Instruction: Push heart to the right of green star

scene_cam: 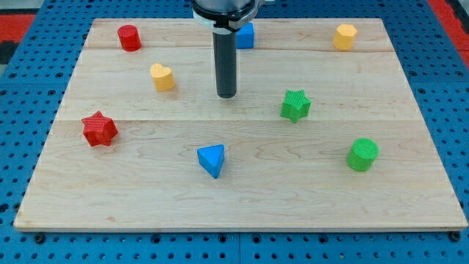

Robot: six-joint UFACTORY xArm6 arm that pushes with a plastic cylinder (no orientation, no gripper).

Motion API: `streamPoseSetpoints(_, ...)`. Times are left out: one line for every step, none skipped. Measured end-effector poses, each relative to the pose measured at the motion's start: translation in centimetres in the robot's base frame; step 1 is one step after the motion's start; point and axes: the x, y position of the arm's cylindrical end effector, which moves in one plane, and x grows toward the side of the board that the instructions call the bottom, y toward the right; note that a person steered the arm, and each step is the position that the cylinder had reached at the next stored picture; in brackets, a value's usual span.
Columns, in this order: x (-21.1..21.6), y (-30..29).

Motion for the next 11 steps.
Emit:
streamPoseSetpoints(0.0,0.0)
streamPoseSetpoints(0.0,-0.1)
streamPoseSetpoints(0.2,-1.3)
streamPoseSetpoints(0.2,-7.9)
streamPoseSetpoints(0.2,-15.6)
streamPoseSetpoints(-1.9,-18.5)
streamPoseSetpoints(-2.8,-18.0)
streamPoseSetpoints(-2.8,-18.0)
streamPoseSetpoints(-2.9,-18.0)
streamPoseSetpoints(-2.9,-18.0)
streamPoseSetpoints(-3.0,-14.3)
